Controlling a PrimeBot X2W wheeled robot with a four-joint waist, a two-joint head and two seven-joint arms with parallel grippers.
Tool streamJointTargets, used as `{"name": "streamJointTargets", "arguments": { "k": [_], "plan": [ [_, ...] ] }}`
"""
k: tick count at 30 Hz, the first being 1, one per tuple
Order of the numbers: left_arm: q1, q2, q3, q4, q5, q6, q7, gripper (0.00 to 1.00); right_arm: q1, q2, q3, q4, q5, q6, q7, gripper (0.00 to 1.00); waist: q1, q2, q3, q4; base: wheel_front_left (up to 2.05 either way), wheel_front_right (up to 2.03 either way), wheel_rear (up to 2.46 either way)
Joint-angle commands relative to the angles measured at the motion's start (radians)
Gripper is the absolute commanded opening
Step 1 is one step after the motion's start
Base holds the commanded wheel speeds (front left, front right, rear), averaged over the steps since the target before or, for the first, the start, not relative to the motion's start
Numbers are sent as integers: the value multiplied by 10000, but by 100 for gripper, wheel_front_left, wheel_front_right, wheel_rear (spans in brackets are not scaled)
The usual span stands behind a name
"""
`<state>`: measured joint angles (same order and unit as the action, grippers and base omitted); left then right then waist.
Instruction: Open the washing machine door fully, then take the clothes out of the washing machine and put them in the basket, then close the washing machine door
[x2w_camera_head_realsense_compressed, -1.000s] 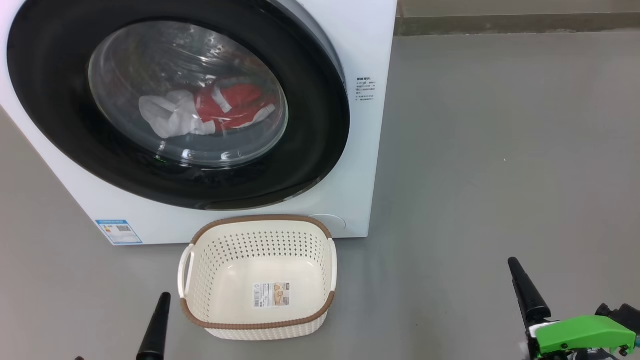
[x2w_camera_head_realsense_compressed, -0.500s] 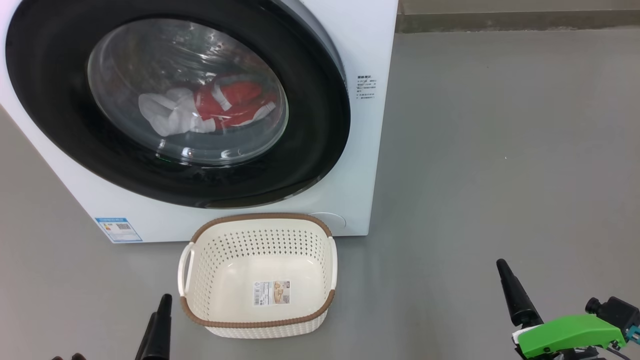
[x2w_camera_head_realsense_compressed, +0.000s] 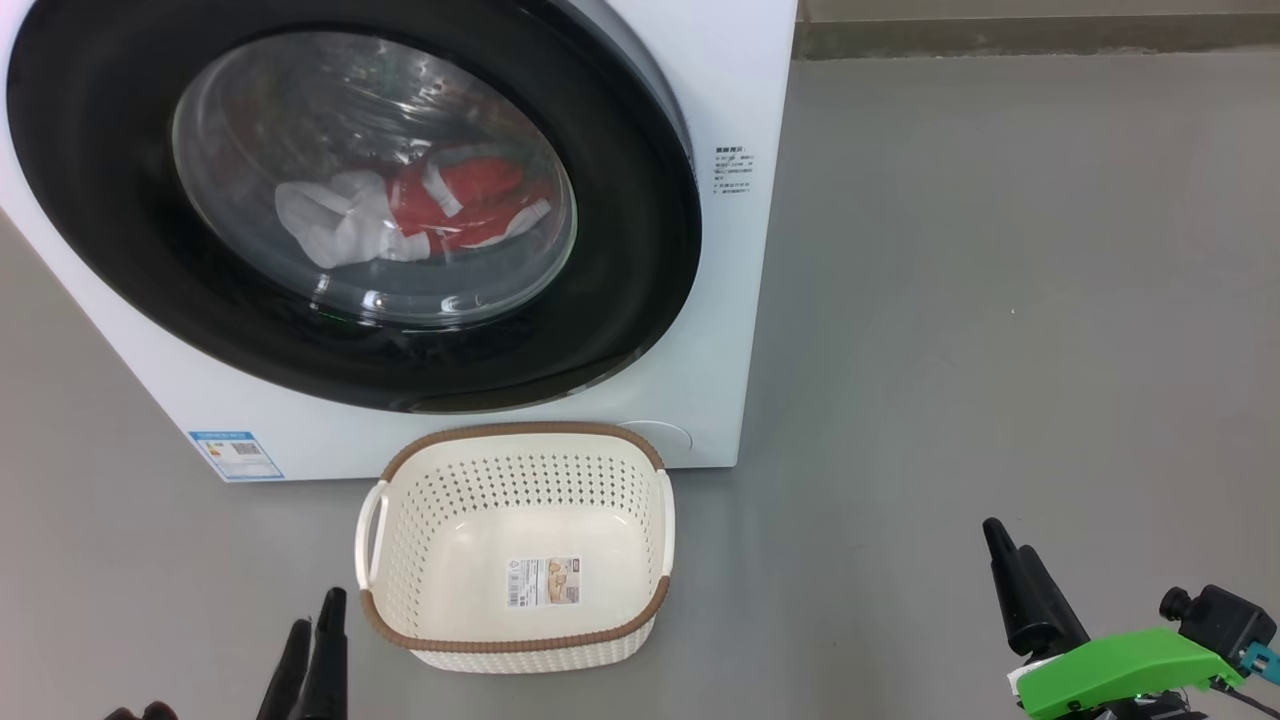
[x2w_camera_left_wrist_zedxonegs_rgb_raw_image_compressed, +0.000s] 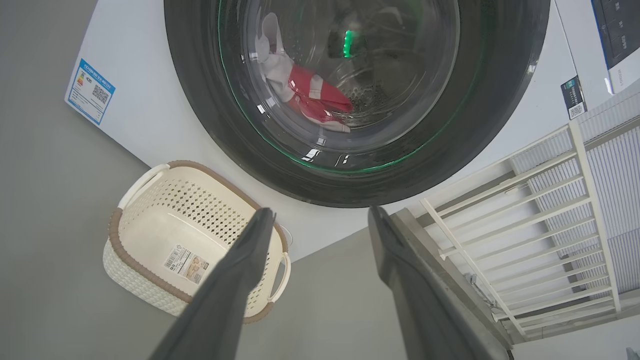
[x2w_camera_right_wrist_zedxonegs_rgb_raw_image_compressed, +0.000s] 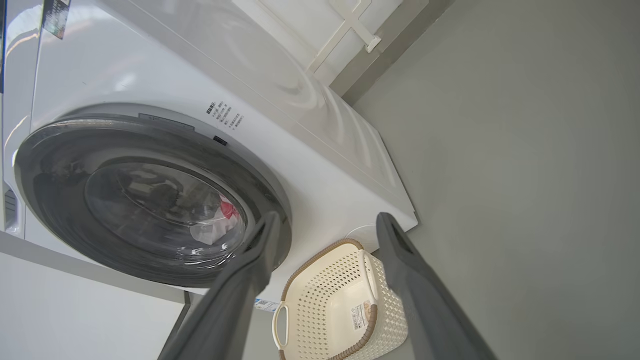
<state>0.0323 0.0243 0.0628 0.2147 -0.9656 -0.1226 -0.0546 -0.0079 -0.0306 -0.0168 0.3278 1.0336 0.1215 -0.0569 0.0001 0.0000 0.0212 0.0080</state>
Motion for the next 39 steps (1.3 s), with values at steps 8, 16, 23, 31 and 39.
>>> {"name": "streamJointTargets", "arguments": {
  "k": [8, 16, 23, 31, 39],
  "plan": [
    [17, 179, 138, -451, 1240, -44, -342, 100, -366, -140, 274, -288, -1092, 49, -380, 100, -1, 0, 38, -5, 0, 0, 0],
    [71, 216, 106, -542, 1988, -48, -547, 100, -340, -147, 310, -325, -1689, 54, -578, 100, -1, 0, 76, 2, 0, 0, 0],
    [127, 256, 115, -635, 2739, -52, -753, 100, -333, -153, 396, -342, -2374, 59, -777, 100, -1, 0, 115, -4, 0, 0, 0],
    [190, 280, 110, -739, 3617, -57, -988, 100, -316, -161, 423, -345, -3158, 65, -1004, 100, -1, 0, 152, 1, 0, 0, 0],
    [238, 312, 152, -844, 4519, -62, -1223, 100, -283, -169, 423, -384, -3931, 71, -1230, 100, -1, 0, 196, -8, 0, 0, 0]
  ]
}}
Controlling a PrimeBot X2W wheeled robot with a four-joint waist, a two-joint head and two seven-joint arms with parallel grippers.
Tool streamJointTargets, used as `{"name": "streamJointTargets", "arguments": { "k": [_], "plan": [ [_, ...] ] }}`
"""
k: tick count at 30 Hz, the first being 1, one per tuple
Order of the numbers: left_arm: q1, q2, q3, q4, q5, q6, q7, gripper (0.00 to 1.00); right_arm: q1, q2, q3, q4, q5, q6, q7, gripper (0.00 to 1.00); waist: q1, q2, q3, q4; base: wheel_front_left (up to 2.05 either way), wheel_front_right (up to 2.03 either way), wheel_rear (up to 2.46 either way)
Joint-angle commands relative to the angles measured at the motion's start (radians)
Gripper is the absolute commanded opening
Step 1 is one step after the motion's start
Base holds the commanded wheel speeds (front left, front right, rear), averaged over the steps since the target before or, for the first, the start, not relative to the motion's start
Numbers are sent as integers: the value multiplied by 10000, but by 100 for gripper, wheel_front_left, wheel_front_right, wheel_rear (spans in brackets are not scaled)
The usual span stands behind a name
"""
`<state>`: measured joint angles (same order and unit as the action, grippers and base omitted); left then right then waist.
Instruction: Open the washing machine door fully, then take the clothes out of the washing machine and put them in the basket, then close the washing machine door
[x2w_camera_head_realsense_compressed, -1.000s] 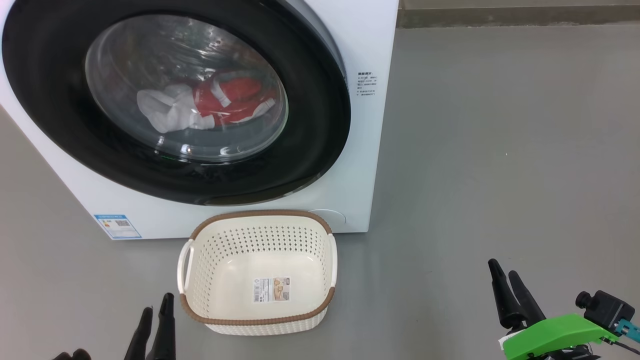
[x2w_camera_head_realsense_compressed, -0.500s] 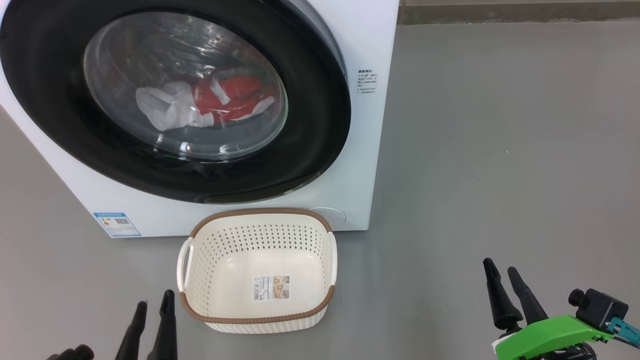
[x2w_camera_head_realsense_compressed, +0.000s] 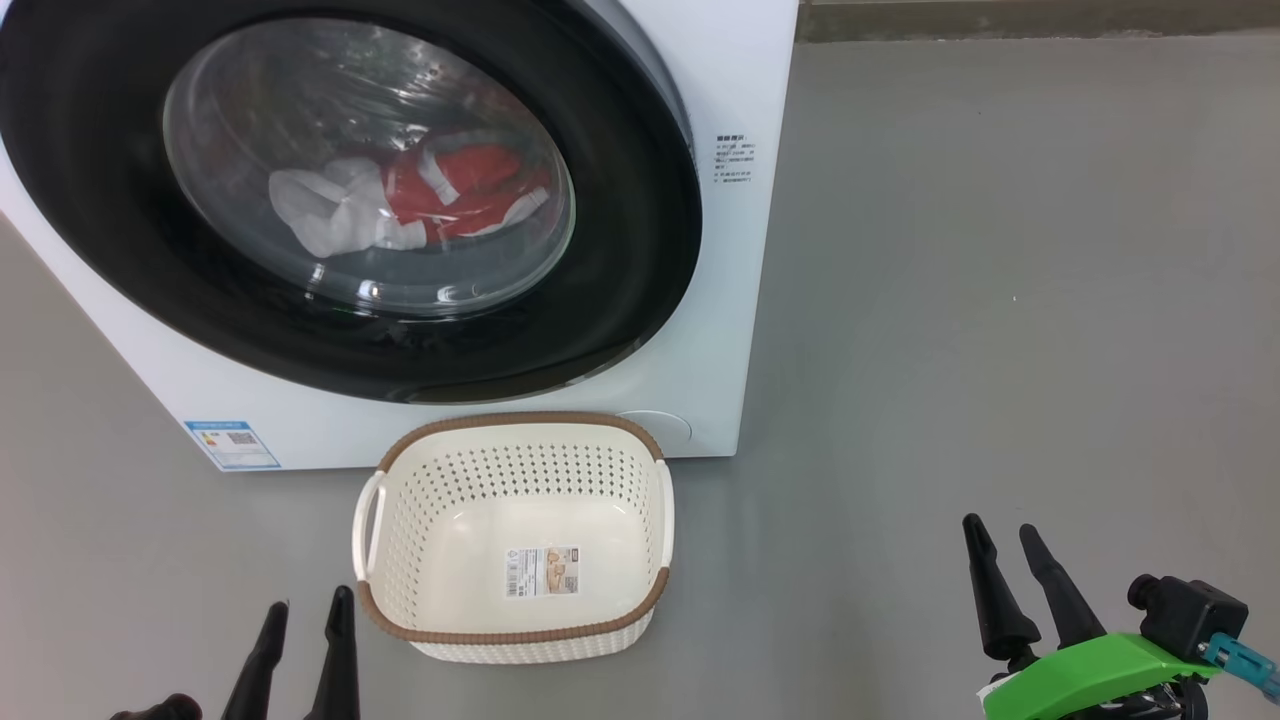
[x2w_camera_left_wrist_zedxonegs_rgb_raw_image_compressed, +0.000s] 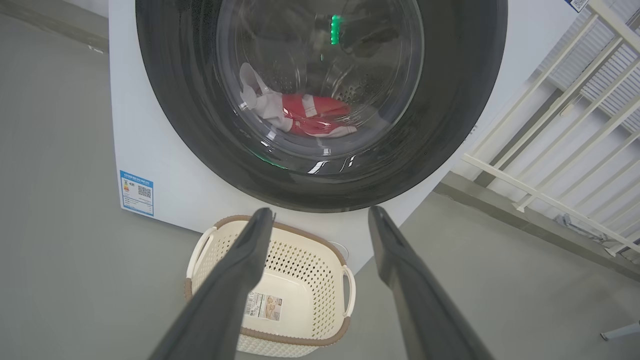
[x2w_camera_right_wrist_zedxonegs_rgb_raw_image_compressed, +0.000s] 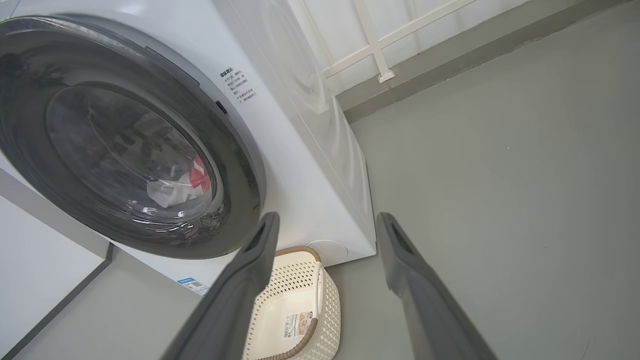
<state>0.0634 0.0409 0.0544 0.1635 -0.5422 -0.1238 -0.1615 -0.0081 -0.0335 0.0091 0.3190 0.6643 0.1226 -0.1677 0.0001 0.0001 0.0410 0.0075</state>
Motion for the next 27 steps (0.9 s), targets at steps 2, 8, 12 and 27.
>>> {"name": "streamJointTargets", "arguments": {
  "k": [2, 8, 12, 27],
  "plan": [
    [-39, 154, 251, -359, 627, -53, -241, 100, -261, -143, 177, -301, -533, 62, -207, 100, 0, -1, -2, -16, 0, 0, 0],
    [11, 187, 240, -432, 1279, -57, -416, 100, -261, -149, 224, -308, -1117, 66, -375, 100, 0, -1, 31, -31, 0, 0, 0],
    [20, 210, 252, -479, 1709, -59, -533, 100, -272, -152, 262, -314, -1515, 69, -488, 100, 0, -1, 79, -34, 0, 0, 0],
    [139, 294, 152, -517, 3206, -68, -945, 100, -208, -166, 291, -237, -2921, 79, -886, 100, 0, -1, 110, -90, 0, 0, 0]
  ]
}}
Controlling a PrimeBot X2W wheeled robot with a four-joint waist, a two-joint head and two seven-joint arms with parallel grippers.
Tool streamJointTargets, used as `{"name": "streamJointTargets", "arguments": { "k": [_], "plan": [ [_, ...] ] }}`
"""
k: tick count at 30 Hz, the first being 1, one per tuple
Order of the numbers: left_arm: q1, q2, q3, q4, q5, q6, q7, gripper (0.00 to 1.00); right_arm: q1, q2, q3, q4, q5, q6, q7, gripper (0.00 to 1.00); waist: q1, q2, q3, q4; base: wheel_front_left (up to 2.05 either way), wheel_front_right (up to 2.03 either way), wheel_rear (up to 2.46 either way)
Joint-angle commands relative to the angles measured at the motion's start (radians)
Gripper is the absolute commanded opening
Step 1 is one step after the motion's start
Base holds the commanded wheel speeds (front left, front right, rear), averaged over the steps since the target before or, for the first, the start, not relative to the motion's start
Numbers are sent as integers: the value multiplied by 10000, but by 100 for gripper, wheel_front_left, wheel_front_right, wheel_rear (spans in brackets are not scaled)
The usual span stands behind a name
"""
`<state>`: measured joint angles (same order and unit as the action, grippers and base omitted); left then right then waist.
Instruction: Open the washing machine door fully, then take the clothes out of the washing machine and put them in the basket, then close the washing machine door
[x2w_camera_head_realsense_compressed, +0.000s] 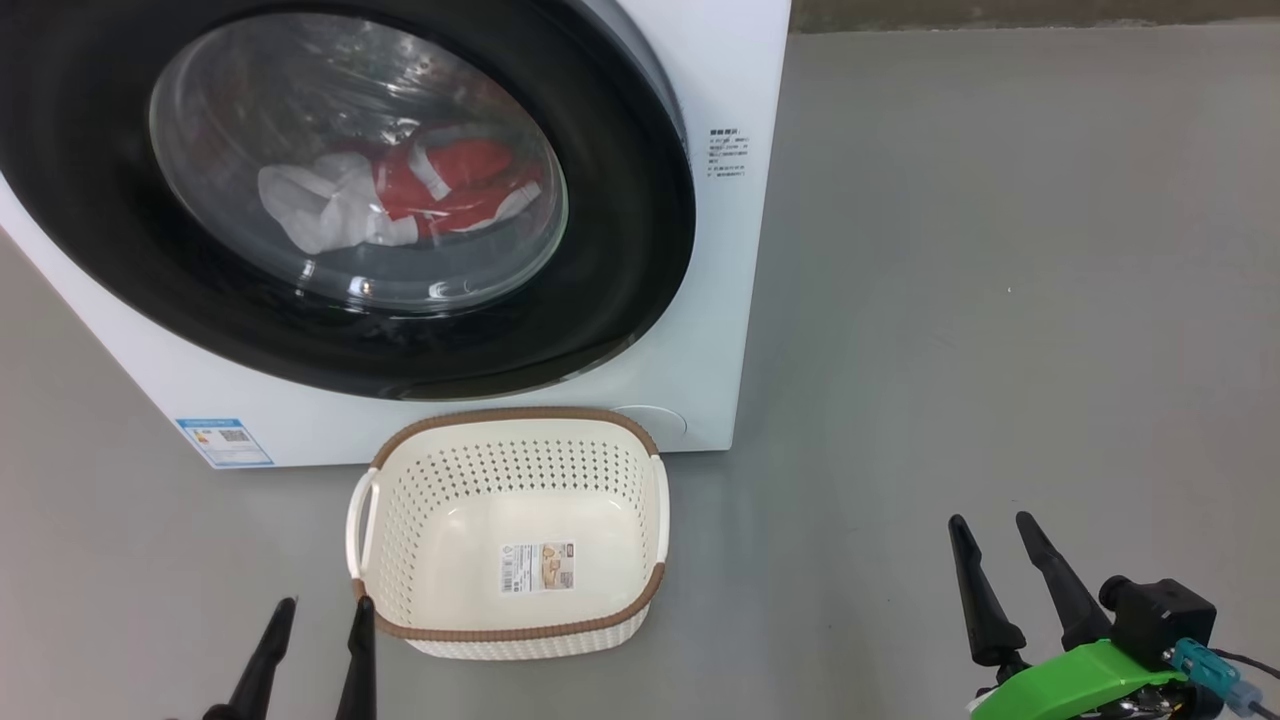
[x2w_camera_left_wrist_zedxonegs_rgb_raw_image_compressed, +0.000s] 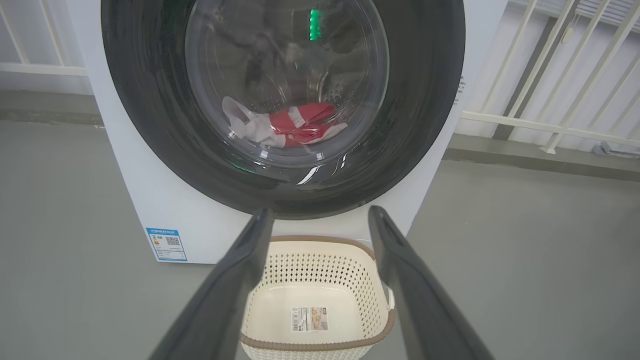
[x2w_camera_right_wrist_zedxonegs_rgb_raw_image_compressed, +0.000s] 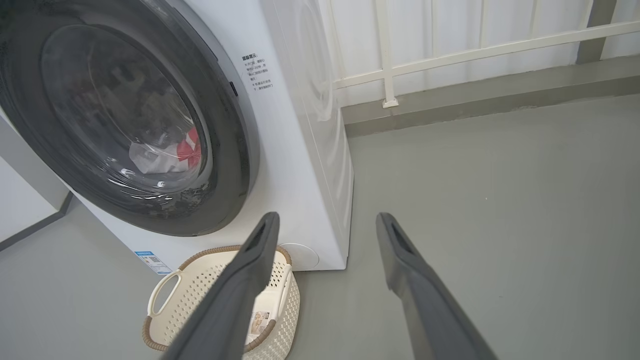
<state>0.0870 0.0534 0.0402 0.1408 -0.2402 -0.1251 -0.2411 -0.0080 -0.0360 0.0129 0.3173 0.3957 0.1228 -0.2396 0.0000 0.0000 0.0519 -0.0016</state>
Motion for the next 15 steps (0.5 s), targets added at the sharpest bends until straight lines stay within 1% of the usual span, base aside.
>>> {"name": "streamJointTargets", "arguments": {
  "k": [1, 15],
  "plan": [
    [-91, 175, 287, -289, 287, -55, -179, 100, -200, -142, 251, -220, -332, 78, -195, 100, 0, 0, 6, -1, 0, 0, 0],
    [-149, 194, 315, -6, 154, -56, -206, 100, -85, -143, 57, -118, -372, 79, -222, 100, 0, 0, 63, -30, 0, 0, 0]
  ]
}}
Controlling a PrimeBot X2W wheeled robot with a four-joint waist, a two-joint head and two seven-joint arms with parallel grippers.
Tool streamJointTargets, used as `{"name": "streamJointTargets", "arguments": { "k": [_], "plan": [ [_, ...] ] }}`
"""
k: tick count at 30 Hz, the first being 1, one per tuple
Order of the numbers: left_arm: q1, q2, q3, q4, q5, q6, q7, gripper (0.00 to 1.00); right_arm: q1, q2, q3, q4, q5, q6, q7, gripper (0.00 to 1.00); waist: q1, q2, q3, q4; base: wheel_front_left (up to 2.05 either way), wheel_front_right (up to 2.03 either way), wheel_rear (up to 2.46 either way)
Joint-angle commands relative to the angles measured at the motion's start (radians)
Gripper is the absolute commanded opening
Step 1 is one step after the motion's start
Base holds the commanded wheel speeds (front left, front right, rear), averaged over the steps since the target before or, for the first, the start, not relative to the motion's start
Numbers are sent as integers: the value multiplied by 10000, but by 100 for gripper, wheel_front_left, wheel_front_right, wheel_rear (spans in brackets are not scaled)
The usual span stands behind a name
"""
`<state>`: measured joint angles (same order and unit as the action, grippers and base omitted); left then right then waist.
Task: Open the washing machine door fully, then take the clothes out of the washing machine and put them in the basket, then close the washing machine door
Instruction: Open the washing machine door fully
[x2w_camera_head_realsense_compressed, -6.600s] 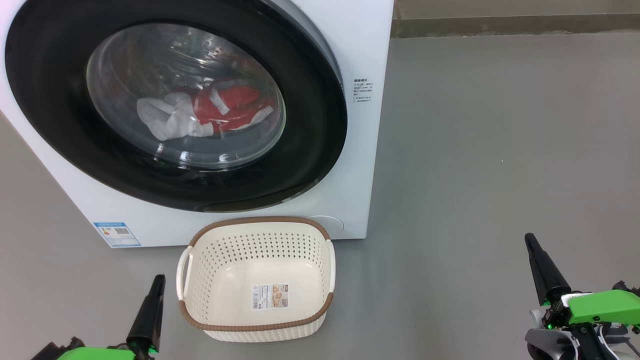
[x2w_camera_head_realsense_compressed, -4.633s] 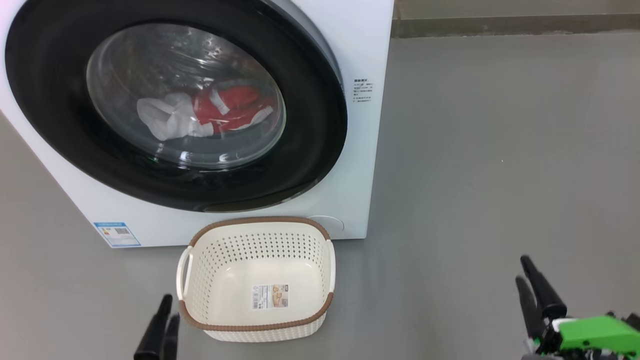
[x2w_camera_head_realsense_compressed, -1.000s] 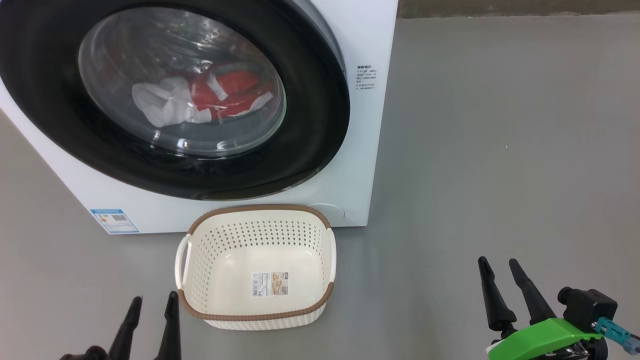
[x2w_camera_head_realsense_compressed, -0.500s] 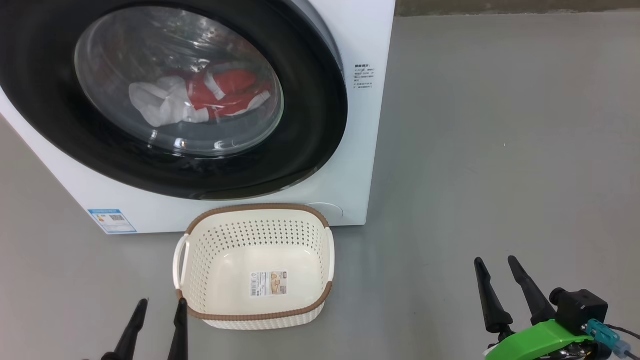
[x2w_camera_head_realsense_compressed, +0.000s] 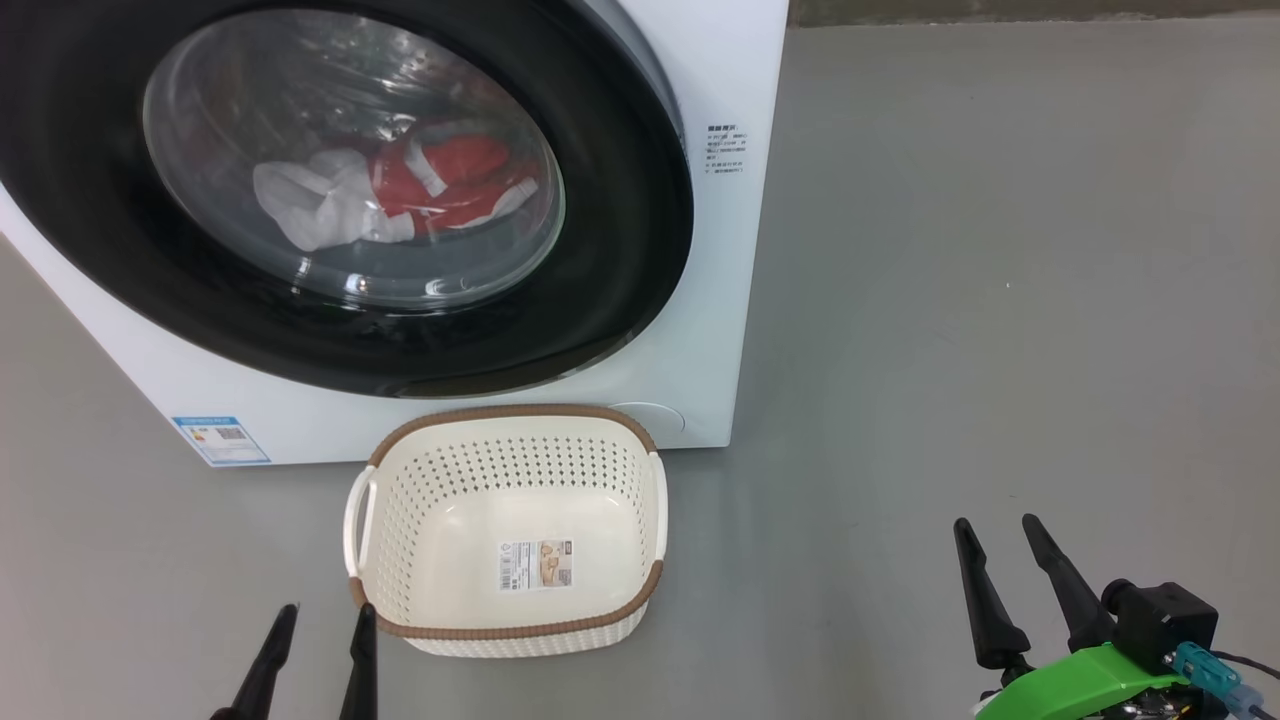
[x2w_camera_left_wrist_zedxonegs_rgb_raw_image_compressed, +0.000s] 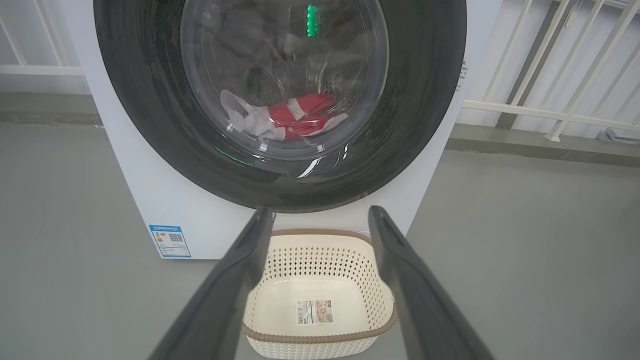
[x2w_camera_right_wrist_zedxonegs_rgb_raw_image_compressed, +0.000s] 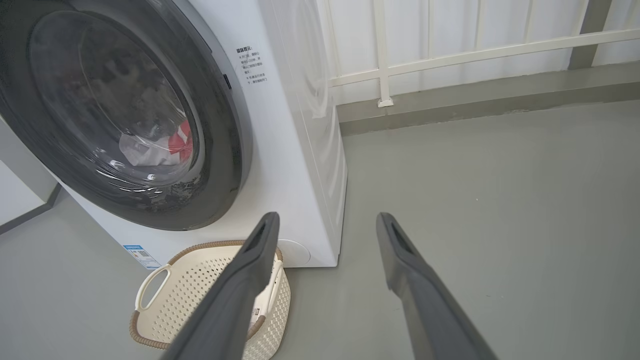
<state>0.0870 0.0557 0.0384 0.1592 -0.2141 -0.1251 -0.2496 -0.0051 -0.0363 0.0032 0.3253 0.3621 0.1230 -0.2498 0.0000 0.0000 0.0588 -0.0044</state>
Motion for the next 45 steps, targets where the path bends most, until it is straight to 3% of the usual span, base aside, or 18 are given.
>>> {"name": "streamJointTargets", "arguments": {
  "k": [1, 7, 8, 9, 10, 16, 24, 36, 41, 45],
  "plan": [
    [-151, 171, 331, -182, -115, -56, -122, 100, -110, -139, 146, -195, -36, 77, -120, 100, 0, 0, -11, -2, 0, 0, 0],
    [-148, 174, 317, -194, -145, -56, -122, 100, -130, -139, 174, -328, -41, 77, -120, 100, 0, 0, -34, -21, 0, 0, 0],
    [-150, 173, 309, -199, -149, -56, -122, 100, -147, -139, 251, -360, 46, 77, -120, 44, 0, 0, -34, -22, 0, 0, 0],
    [-151, 171, 304, -206, -154, -56, -122, 100, -193, -139, 299, -459, 149, 77, -120, 8, 0, 0, -29, -23, 0, 0, 0],
    [-154, 169, 298, -215, -161, -56, -122, 100, -250, -139, 339, -583, 261, 77, -120, 0, 0, 0, -23, -25, 0, 0, 0],
    [-207, 165, 241, -261, -181, -56, -122, 100, -804, -139, 582, -1214, 1347, 77, -120, 0, 0, 0, 92, -10, 0, 0, 0],
    [-568, 177, -42, -266, -316, -56, -122, 100, -2708, -139, 790, -1587, 4542, 77, -120, 0, 0, 0, 565, 262, 0, 0, 0],
    [-1452, 96, -625, -86, -662, -56, -122, 100, -5842, -141, 1333, -498, 8215, 77, -120, 0, 0, 0, 1602, 1233, 0, 0, 0],
    [-1828, 61, -858, 10, -814, -56, -122, 100, -6900, -500, 1782, -110, 9408, 77, 20, 0, 0, 0, 2065, 1652, 0, 0, 0],
    [-2167, 29, -1030, 95, -949, -56, -122, 100, -7679, -963, 1960, 178, 10848, 77, 937, 0, 0, 0, 2472, 1960, 0, 0, 0]
  ]
}}
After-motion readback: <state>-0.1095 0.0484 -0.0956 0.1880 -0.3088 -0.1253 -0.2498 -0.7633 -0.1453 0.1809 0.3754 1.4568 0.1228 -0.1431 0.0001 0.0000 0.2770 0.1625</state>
